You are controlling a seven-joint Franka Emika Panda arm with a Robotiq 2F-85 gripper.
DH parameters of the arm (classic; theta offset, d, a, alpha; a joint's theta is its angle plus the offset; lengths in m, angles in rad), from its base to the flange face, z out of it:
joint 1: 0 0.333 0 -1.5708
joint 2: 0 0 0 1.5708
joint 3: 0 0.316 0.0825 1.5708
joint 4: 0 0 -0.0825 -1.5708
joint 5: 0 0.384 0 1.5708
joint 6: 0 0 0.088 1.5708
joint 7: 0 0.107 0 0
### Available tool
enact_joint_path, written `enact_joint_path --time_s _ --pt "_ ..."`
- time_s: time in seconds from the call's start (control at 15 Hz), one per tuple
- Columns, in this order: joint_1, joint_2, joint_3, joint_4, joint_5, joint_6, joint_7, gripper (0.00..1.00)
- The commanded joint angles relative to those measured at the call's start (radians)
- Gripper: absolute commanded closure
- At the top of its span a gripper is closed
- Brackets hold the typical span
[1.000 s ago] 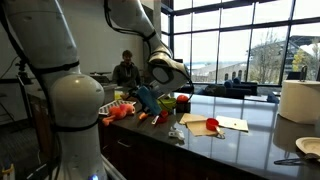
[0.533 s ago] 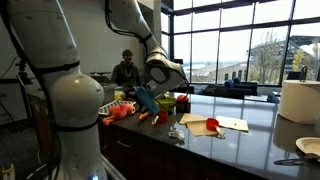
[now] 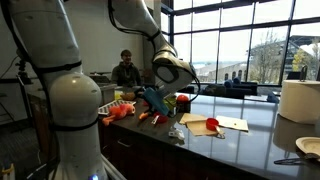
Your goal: Pour the contents in the orange object inside the bowl
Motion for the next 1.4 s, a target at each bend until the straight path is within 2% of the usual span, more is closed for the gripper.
enact_joint_path --time_s 0.0,0.6,1.33 --pt "-0.047 0.040 -0.033 0.059 0.015 -0.008 -0.042 0.00" --pt "-0.106 0.182 -0.075 0.165 0.055 -0.024 -0.119 0.00" --pt "-0.121 0.340 -0.042 0.252 0.129 -0.061 -0.184 0.00"
